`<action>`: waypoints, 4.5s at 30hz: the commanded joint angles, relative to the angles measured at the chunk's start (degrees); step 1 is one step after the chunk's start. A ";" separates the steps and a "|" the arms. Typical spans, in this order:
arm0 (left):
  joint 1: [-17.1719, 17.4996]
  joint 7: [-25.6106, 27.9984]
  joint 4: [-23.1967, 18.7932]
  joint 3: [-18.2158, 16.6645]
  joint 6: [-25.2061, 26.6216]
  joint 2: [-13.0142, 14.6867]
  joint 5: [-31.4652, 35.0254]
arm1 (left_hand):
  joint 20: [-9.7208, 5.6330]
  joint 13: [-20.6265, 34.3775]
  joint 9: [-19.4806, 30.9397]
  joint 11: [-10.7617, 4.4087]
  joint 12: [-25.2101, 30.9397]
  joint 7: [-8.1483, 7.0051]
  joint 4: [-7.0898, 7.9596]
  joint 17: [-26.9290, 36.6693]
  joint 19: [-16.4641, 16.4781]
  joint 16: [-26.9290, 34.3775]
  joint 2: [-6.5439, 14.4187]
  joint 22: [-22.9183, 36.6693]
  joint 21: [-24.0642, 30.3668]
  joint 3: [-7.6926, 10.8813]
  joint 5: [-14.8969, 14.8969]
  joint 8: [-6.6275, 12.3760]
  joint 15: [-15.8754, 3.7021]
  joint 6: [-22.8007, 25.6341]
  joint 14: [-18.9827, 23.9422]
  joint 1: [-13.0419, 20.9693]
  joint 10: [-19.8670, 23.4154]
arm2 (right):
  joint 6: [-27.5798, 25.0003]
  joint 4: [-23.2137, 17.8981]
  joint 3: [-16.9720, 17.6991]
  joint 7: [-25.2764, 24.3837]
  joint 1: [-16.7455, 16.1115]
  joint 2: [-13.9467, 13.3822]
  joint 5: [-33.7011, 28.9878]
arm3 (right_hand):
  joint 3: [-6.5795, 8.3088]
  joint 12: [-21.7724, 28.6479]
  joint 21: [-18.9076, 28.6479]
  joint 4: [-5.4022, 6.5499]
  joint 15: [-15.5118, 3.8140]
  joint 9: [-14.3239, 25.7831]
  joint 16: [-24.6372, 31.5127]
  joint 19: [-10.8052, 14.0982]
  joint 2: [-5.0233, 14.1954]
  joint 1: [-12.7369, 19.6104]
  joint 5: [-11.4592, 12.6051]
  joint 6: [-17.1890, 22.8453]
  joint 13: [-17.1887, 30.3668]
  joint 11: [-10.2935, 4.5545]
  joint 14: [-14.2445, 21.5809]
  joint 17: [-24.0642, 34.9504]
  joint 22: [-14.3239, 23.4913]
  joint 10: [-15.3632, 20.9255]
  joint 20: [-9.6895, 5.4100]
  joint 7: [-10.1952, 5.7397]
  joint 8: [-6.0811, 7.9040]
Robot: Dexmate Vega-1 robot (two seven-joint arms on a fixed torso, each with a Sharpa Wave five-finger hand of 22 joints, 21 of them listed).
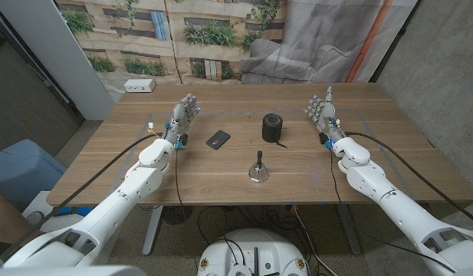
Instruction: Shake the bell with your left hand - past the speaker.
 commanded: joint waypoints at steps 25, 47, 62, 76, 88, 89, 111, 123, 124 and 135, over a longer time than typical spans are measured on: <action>5.57 -0.40 -10.37 -1.25 0.43 7.87 3.27 | -0.52 0.23 0.15 -2.95 0.10 -2.47 -11.49 0.19 1.56 -0.12 2.00 -0.01 -0.39 1.94 0.11 0.51 -2.86 2.16 1.08 6.87 2.79 | 0.00 -0.07 -0.01 -0.04 -0.04 -0.01 -0.02 | -0.34 0.24 0.24 -0.06 -0.11 0.14 0.21 0.28 5.56 0.18 0.39 -0.47 0.28 -0.11 -0.55 0.18 0.14 -0.57 0.06 0.12 0.32; 9.24 -2.29 -19.22 0.03 0.28 13.12 8.11 | 2.37 0.43 0.29 -4.66 0.67 -4.05 -16.21 0.30 7.11 0.55 -2.65 0.22 0.64 0.45 -0.11 2.01 -3.82 6.29 5.48 12.82 8.40 | -0.08 -0.17 -0.01 -0.11 -0.06 -0.02 -0.02 | -0.34 0.24 0.23 -0.06 -0.01 0.14 0.20 0.28 5.55 0.18 0.39 -0.43 0.28 0.00 -0.57 0.18 0.14 -0.58 0.06 0.07 0.33; 10.09 -3.72 -22.45 0.89 -2.98 15.39 13.29 | 1.62 0.53 0.32 -6.96 0.61 -5.28 -16.34 0.37 11.15 0.64 -7.10 0.36 0.90 -0.29 -0.03 2.63 -6.31 8.73 9.37 18.37 11.60 | 0.01 0.06 -0.05 -0.02 0.06 0.07 -0.05 | -0.34 0.27 0.23 -0.06 -0.05 0.14 0.17 0.28 5.56 0.18 0.39 -0.50 0.28 -0.10 -0.63 0.18 0.14 -0.52 0.06 0.08 0.30; 11.84 -6.27 -25.53 1.52 -3.30 17.70 14.24 | 1.31 0.49 0.30 -7.04 0.38 -5.08 -16.31 0.32 11.39 0.21 -9.30 0.32 0.40 -0.46 -0.06 2.94 -7.43 10.27 9.52 21.73 12.64 | 0.02 -0.02 -0.02 -0.02 -0.02 0.02 -0.03 | -0.33 0.26 0.23 -0.06 -0.02 0.14 0.20 0.27 5.56 0.18 0.39 -0.45 0.28 -0.06 -0.57 0.18 0.14 -0.54 0.08 0.10 0.32; 12.35 -8.72 -26.52 3.93 -3.33 17.98 15.59 | 0.57 0.38 0.25 -7.17 0.11 -5.28 -16.28 0.27 11.32 0.33 -11.46 0.26 -0.03 -0.82 -0.20 3.06 -8.52 11.40 10.92 24.60 13.48 | 0.02 0.00 -0.04 -0.04 0.01 0.05 -0.05 | -0.33 0.26 0.23 -0.06 -0.05 0.14 0.19 0.27 5.56 0.18 0.39 -0.48 0.29 -0.05 -0.60 0.18 0.14 -0.54 0.04 0.06 0.31; 12.16 -9.09 -26.43 4.25 -3.49 17.91 15.82 | 0.59 0.38 0.25 -7.16 0.08 -5.30 -16.28 0.27 11.29 0.32 -11.54 0.26 -0.05 -0.83 -0.20 3.05 -8.49 11.40 10.95 24.71 13.47 | 0.02 0.01 -0.04 -0.04 0.02 0.05 -0.05 | -0.33 0.26 0.23 -0.06 -0.04 0.14 0.18 0.27 5.56 0.18 0.39 -0.50 0.29 -0.05 -0.61 0.18 0.14 -0.53 0.05 0.08 0.30; 7.69 -14.24 -23.14 9.87 -9.44 15.24 23.02 | 0.25 0.33 0.24 -7.83 0.05 -4.75 -16.18 0.26 11.19 0.40 -13.83 0.23 -0.30 -1.27 0.09 3.15 -8.78 12.82 12.76 29.06 15.30 | 0.05 0.08 -0.04 0.01 0.05 0.06 -0.04 | -0.33 0.25 0.24 -0.07 -0.03 0.14 0.19 0.30 5.55 0.18 0.39 -0.44 0.29 -0.10 -0.58 0.18 0.14 -0.57 0.03 0.07 0.33; 7.69 -13.02 -22.66 11.35 -7.09 13.86 23.93 | 0.34 0.32 0.24 -7.88 -0.12 -4.57 -16.09 0.26 11.19 0.34 -14.17 0.25 -0.32 -1.53 -0.02 2.98 -8.77 13.02 13.47 31.14 15.67 | 0.03 -0.01 -0.03 -0.02 -0.01 0.03 -0.03 | -0.34 0.29 0.24 -0.07 -0.07 0.14 0.19 0.30 5.55 0.18 0.39 -0.47 0.29 -0.04 -0.60 0.18 0.14 -0.46 0.02 0.07 0.31; 7.79 -12.94 -22.57 11.47 -6.78 13.70 23.67 | 0.32 0.32 0.24 -7.85 -0.14 -4.57 -16.08 0.26 11.21 0.35 -14.17 0.25 -0.32 -1.55 -0.02 3.00 -8.78 13.11 13.55 31.29 15.68 | 0.03 -0.01 -0.02 -0.02 -0.02 0.02 -0.03 | -0.34 0.29 0.24 -0.07 -0.11 0.14 0.19 0.31 5.55 0.18 0.39 -0.48 0.29 -0.03 -0.59 0.18 0.14 -0.46 0.03 0.04 0.31; 7.91 -12.59 -21.29 12.61 -5.90 12.93 23.55 | 0.33 0.32 0.26 -7.70 -0.26 -5.05 -16.01 0.26 11.16 0.22 -14.11 0.27 -0.33 -1.70 -0.15 2.92 -8.68 13.33 13.65 32.70 15.78 | 0.01 -0.05 -0.02 -0.04 -0.02 0.02 -0.03 | -0.34 0.26 0.25 -0.07 -0.01 0.14 0.19 0.32 5.55 0.18 0.39 -0.49 0.29 -0.14 -0.60 0.18 0.14 -0.54 0.06 0.08 0.30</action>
